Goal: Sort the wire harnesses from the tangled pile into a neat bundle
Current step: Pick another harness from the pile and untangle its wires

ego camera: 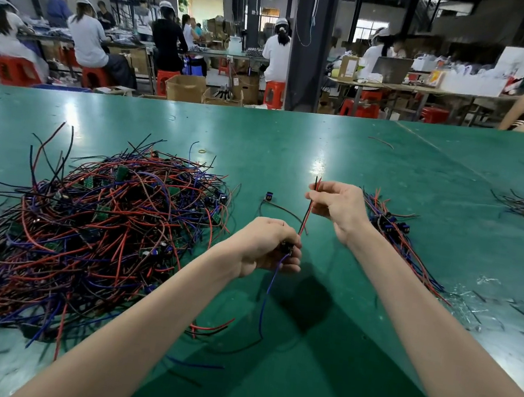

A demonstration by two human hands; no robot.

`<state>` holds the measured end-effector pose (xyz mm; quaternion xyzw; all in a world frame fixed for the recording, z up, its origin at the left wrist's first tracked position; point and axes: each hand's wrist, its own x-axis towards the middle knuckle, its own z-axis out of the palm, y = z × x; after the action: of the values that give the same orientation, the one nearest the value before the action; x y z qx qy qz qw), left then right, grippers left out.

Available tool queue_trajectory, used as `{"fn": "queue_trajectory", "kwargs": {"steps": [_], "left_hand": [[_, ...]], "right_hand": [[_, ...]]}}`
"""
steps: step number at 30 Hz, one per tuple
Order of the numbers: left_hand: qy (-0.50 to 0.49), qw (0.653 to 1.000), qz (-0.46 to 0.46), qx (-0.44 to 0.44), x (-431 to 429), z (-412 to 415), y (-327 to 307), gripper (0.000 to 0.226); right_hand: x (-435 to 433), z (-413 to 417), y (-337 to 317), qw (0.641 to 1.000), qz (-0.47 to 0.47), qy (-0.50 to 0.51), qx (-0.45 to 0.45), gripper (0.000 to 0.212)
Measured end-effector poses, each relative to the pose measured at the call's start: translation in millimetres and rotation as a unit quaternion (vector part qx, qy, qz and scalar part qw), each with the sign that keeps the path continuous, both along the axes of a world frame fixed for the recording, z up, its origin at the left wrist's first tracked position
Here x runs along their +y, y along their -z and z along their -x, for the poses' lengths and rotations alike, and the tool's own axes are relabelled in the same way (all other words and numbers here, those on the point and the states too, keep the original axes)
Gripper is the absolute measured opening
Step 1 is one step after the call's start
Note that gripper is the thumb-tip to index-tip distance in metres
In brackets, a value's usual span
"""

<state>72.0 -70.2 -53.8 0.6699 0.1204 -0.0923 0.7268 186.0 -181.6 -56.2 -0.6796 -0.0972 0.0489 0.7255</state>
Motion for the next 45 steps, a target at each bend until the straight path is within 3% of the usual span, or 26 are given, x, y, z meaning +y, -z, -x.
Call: {"fn": "queue_trajectory", "kwargs": {"steps": [6,10,14,17,20,23,28,32,39,45], "left_hand": [[0.015,0.999,-0.029,0.001,-1,2,1,0.018],[0.036,0.998,-0.052,0.001,-3,5,2,0.019],[0.054,0.997,-0.061,0.003,-4,7,0,0.017],[0.06,0.996,-0.06,0.002,-1,7,-2,0.016],[0.069,0.996,-0.061,0.008,-1,8,-2,0.018],[0.073,0.995,-0.059,0.015,-2,9,-1,0.024],[0.083,0.994,-0.071,0.026,1,10,-2,0.023],[0.084,0.992,-0.086,0.03,2,10,1,0.024],[0.091,0.991,-0.092,0.035,2,9,0,0.02],[0.108,0.99,-0.087,0.038,3,9,1,0.018]], "right_hand": [[-4,-2,-3,1.0,0.01,0.016,-0.023,0.018],[-8,-2,-12,0.995,-0.036,0.008,0.091,0.022],[-15,-2,-18,0.95,-0.169,-0.069,0.253,0.023],[-17,-4,-17,0.937,-0.196,-0.07,0.281,0.023],[-9,-5,-12,0.968,-0.13,-0.05,0.208,0.022],[-4,-6,-6,0.998,-0.012,0.0,0.059,0.02],[-4,-6,4,0.984,0.125,0.046,-0.12,0.023],[-4,-5,3,0.973,0.161,0.06,-0.152,0.016],[-6,-5,-3,0.999,0.015,0.033,0.002,0.018],[-11,-7,-8,0.971,-0.097,-0.042,0.214,0.022]]}}
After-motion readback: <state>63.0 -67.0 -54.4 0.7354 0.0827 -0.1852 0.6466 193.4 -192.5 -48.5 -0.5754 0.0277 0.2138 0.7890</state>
